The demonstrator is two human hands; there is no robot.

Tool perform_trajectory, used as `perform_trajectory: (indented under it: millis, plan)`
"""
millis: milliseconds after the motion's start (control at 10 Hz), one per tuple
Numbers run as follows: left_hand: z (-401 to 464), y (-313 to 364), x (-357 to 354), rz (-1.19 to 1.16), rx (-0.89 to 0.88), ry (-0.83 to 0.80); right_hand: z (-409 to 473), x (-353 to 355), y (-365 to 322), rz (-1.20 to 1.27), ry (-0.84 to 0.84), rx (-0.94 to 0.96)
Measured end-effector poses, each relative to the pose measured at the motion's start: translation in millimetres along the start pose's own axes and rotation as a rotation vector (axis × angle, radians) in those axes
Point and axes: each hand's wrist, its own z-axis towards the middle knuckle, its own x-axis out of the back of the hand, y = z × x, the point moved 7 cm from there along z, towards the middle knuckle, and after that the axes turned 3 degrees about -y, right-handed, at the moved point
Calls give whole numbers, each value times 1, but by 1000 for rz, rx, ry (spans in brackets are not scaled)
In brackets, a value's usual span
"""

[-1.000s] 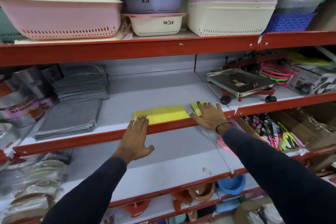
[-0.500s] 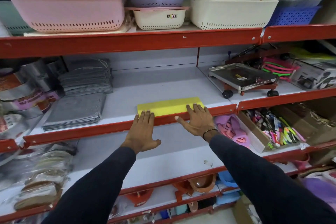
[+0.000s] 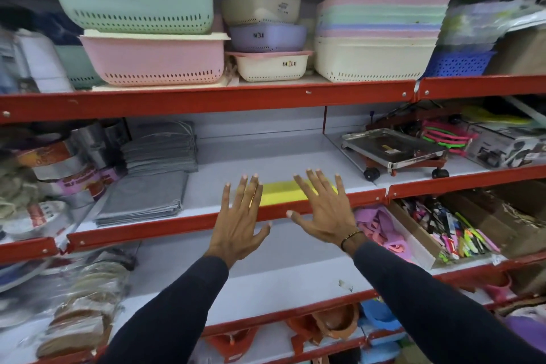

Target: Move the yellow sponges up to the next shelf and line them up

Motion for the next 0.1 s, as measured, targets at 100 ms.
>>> perform_trajectory:
  millis: [100]
  plan:
    - [20,-21,62,50,-39,185,25,67,-8,-56,165,-5]
